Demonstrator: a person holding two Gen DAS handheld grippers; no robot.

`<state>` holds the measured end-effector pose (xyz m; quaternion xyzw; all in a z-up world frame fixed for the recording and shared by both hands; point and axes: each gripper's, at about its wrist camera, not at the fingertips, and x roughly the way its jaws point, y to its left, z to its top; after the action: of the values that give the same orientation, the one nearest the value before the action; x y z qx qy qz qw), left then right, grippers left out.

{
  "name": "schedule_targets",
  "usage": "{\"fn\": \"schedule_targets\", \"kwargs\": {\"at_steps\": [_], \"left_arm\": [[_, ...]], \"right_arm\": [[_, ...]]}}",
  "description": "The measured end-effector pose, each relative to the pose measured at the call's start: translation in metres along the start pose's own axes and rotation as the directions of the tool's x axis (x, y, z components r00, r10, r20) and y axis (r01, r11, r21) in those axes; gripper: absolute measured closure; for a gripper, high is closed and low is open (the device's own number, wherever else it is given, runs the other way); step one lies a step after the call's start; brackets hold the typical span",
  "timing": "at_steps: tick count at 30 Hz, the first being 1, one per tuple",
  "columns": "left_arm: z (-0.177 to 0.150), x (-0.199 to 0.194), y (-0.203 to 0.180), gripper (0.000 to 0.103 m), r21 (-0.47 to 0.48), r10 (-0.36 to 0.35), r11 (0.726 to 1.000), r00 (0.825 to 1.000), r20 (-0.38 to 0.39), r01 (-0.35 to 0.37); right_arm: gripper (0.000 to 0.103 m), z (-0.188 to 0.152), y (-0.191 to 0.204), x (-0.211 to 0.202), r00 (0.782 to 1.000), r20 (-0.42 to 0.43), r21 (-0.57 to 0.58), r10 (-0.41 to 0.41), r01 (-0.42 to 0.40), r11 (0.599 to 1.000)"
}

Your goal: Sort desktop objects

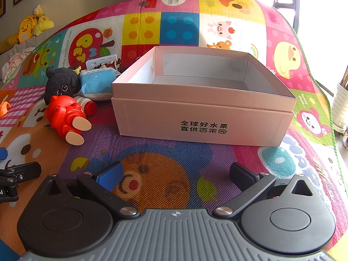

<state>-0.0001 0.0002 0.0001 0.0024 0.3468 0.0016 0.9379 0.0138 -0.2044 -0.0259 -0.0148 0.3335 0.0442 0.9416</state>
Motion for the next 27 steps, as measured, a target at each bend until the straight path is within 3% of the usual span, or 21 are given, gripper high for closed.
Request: {"fn": "schedule_targets", "kwargs": {"at_steps": [27], "left_arm": [[0.0004,0.0004,-0.0003,0.000,0.005,0.008,1.000,1.000,0.002,-0.008]], "right_arm": [[0.000,0.0011,-0.0001,-0.0005,1.000,-0.003,0.000,0.000,0.000,1.000]]}}
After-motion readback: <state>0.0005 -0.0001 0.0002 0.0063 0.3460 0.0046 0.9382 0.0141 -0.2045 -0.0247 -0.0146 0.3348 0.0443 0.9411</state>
